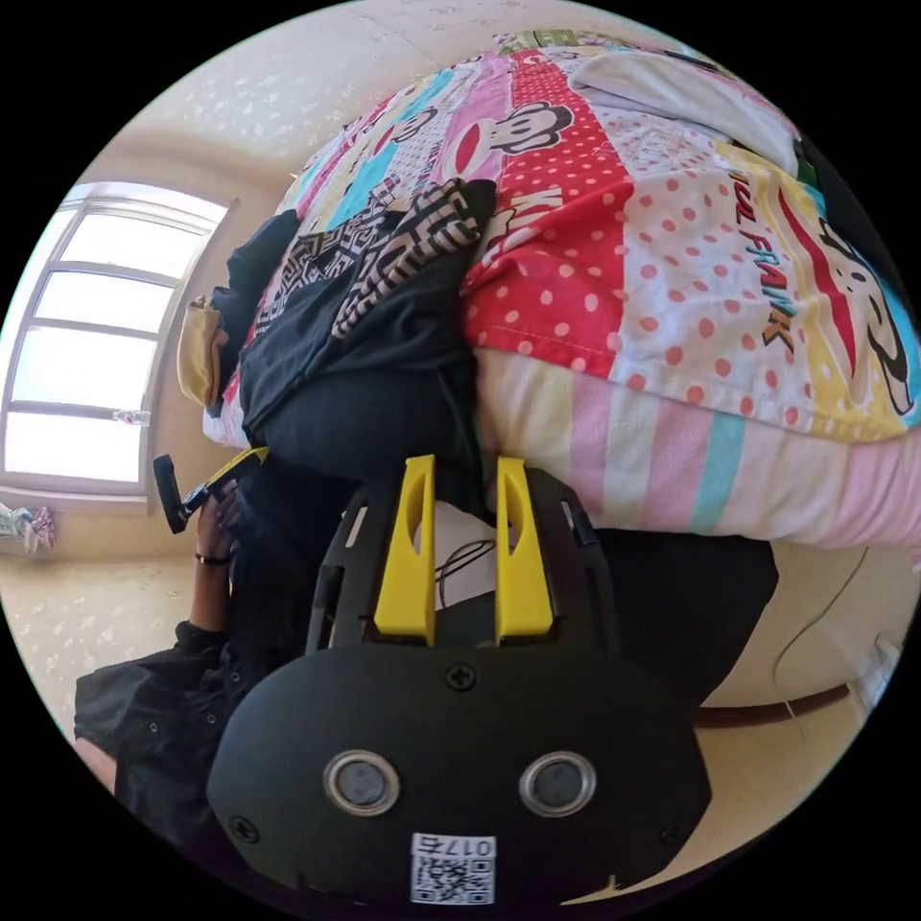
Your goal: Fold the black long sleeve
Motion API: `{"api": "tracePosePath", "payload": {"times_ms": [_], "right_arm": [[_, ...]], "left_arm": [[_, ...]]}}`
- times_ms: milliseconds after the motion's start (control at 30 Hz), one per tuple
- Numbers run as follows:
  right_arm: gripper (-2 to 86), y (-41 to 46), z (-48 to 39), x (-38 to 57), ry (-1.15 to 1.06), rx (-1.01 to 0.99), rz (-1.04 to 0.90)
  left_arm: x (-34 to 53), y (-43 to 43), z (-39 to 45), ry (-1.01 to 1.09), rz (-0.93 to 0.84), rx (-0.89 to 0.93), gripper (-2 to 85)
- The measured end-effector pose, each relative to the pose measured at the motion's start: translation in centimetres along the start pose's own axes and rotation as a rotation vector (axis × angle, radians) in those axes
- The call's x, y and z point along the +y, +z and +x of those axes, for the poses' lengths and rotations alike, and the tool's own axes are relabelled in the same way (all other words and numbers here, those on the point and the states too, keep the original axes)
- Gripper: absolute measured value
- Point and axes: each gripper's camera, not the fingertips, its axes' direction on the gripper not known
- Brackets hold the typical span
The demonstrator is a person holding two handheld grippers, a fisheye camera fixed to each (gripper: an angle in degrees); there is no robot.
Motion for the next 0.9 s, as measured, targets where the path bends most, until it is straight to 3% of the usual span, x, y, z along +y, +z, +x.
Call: {"api": "tracePosePath", "payload": {"times_ms": [100,167,367,533,667,733,900], "right_arm": [[2.8,-0.2,-0.6,0.7,-0.060,-0.027,-0.035],[1.9,-1.8,-0.7,1.1,-0.075,-0.069,-0.031],[1.0,-8.5,-1.4,-1.8,-0.127,-0.166,0.072],[1.2,-9.7,-2.3,-7.0,-0.114,-0.079,0.111],[2.2,-7.5,-1.2,-8.6,-0.131,-0.073,0.196],[3.5,-6.6,-0.5,-7.2,-0.156,-0.122,0.188],[8.4,-8.2,1.0,2.3,-0.225,-0.176,0.302]], "left_arm": [[0.1,-1.1,-0.9,-0.018,0.024,0.042,7.9],[0.3,-3.1,-2.2,-0.043,0.022,0.216,2.3],[-4.4,-11.6,-3.1,0.034,0.153,0.370,0.5],[-12.6,-12.2,-2.9,0.073,0.173,0.275,1.4],[-15.8,-8.2,-4.8,0.041,0.163,0.356,5.9],[-14.8,-8.0,-5.5,0.050,0.186,0.427,8.8],[-6.6,-13.2,-5.6,0.156,0.393,0.256,13.4]]}}
